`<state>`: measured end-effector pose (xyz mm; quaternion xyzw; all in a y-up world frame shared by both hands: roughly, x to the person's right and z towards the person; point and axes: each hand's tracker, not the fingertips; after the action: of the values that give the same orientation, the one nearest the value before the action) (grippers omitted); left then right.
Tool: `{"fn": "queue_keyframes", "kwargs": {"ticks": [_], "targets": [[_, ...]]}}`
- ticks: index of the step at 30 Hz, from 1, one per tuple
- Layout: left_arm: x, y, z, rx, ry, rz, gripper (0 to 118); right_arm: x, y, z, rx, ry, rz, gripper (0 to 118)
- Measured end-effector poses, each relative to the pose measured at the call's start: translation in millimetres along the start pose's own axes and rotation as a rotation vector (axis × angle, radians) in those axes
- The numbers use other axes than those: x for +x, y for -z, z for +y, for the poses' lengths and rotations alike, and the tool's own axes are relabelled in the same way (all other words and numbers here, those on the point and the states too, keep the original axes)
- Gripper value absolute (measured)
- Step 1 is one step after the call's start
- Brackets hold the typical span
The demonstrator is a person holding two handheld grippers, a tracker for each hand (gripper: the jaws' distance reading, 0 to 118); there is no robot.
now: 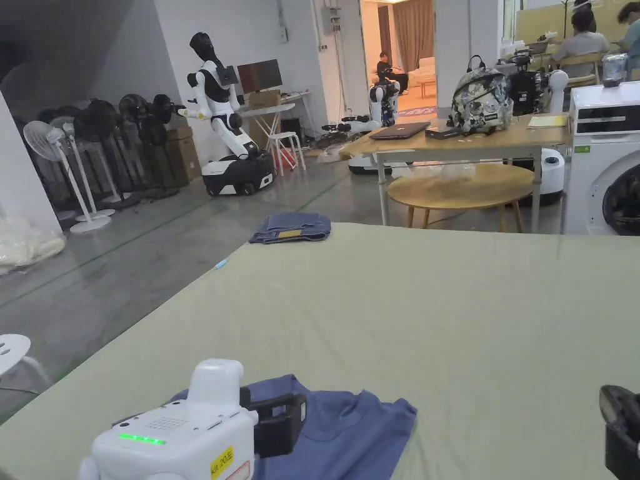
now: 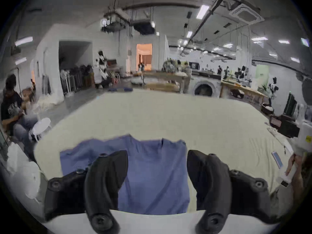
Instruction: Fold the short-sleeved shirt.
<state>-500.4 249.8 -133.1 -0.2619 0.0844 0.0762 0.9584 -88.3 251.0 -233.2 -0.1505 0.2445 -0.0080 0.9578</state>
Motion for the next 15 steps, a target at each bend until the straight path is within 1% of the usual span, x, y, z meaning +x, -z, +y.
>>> {"fn": "queue_keyframes", "kwargs": {"ticks": [3,5,7,8,9,10,11,12,13,14,15], "targets": [[-17.8,60.8,-17.7,-0.132,-0.06,-0.036,74,25.7,-0.3,-18.1,-0.056,0.049,-0.052,0],[-28.2,104.8,-33.0,-0.233,-0.065,0.007,73,39.5,-3.2,-25.7,-0.084,0.071,-0.085,0],[-40.7,145.0,-55.9,-0.34,-0.06,0.014,69,52.5,-7.9,-34.3,-0.102,0.074,-0.102,0],[-44.6,164.2,-68.8,-0.431,-0.063,0.034,67,58.2,-10.5,-37.9,-0.111,0.073,-0.119,0],[-45.1,175.0,-81.9,-0.481,-0.041,0.048,55,63.7,-13.0,-41.5,-0.124,0.07,-0.135,0],[-40.6,161.0,-79.8,-0.37,0.005,0.054,36,64.9,-18.8,-44.0,-0.137,0.067,-0.148,0],[-27.3,147.6,-70.3,-0.362,-0.007,0.072,11,69.0,-21.7,-48.5,-0.15,0.075,-0.17,0],[-24.3,147.3,-66.0,-0.377,0.011,0.09,3,73.4,-24.0,-53.2,-0.159,0.097,-0.185,0],[-24.3,147.5,-65.0,-0.362,0.023,0.056,3,77.1,-25.4,-56.8,-0.165,0.123,-0.191,0],[-24.3,151.7,-64.3,-0.369,0.03,0.062,2,78.7,-29.5,-60.0,-0.169,0.17,-0.192,0],[-26.3,151.7,-61.1,-0.393,0.016,0.07,2,82.0,-30.8,-62.6,-0.171,0.199,-0.18,0]]}}
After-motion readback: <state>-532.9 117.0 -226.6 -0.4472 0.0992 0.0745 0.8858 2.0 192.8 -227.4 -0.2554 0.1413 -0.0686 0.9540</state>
